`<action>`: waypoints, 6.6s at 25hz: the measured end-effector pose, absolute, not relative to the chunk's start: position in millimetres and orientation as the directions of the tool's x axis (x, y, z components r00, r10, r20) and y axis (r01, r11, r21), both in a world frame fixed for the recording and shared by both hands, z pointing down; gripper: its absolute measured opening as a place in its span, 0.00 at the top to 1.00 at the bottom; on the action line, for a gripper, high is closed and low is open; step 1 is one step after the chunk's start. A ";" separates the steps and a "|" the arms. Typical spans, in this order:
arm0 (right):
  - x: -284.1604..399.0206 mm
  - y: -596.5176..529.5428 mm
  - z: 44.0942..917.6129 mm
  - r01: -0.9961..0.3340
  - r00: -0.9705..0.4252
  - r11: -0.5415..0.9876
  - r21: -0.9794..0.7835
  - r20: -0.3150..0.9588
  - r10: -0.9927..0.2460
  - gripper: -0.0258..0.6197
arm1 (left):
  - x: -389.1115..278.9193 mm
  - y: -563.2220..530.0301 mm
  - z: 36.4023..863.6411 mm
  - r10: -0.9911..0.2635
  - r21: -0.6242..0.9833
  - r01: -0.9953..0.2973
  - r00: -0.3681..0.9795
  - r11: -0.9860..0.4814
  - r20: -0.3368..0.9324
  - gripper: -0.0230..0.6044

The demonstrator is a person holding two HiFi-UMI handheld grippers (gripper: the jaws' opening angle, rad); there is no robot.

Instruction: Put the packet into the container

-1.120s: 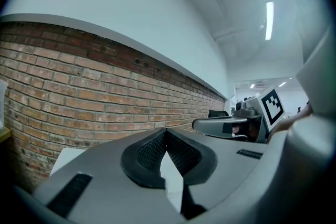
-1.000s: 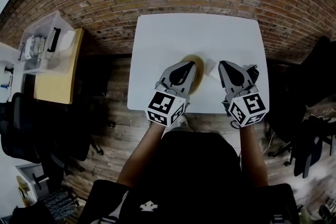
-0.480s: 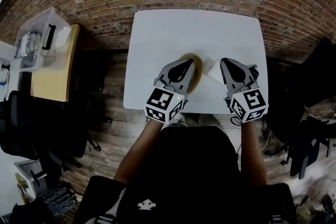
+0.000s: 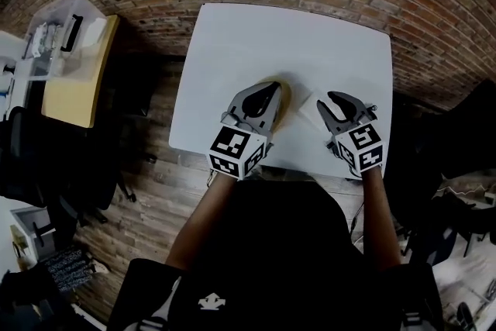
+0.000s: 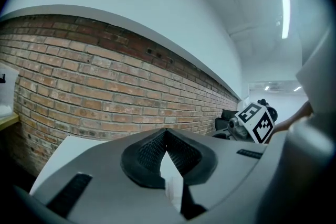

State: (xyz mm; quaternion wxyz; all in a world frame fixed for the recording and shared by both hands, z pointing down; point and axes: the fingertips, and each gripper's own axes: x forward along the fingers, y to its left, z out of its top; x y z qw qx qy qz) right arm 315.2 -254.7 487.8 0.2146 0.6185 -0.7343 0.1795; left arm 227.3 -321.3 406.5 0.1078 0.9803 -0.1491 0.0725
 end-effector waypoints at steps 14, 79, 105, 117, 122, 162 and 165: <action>312.8 -241.8 607.2 -0.927 -0.241 0.375 -0.012 0.786 -0.570 0.24 | 212.4 -328.2 416.8 -0.418 0.181 -0.459 0.881 -0.870 0.222 0.96; 293.3 -303.5 562.5 -0.877 -0.185 0.471 0.098 0.835 -0.519 0.28 | 155.0 -351.3 417.5 -0.554 0.196 -0.589 0.807 -0.784 0.206 0.96; 171.3 -328.0 587.3 -0.719 -0.358 0.695 0.001 0.857 -0.372 0.28 | 78.2 -362.9 418.3 -0.717 0.188 -0.747 0.665 -0.638 0.211 0.96; 168.9 -325.3 605.1 -0.736 -0.324 0.677 -0.011 0.883 -0.339 0.28 | 78.2 -357.0 418.7 -0.718 0.198 -0.749 0.663 -0.632 0.215 0.96; 164.7 -327.7 605.0 -0.776 -0.310 0.628 -0.047 0.897 -0.316 0.30 | 76.5 -357.7 420.9 -0.720 0.203 -0.752 0.659 -0.627 0.218 0.96; 171.3 -327.7 640.0 -0.817 -0.209 0.577 0.019 0.922 -0.326 0.06 | 72.5 -369.6 421.8 -0.707 0.221 -0.736 0.676 -0.640 0.206 0.96; 174.3 -331.9 632.7 -0.828 -0.213 0.560 0.019 0.914 -0.346 0.06 | 73.0 -370.3 423.3 -0.708 0.224 -0.737 0.676 -0.638 0.205 0.96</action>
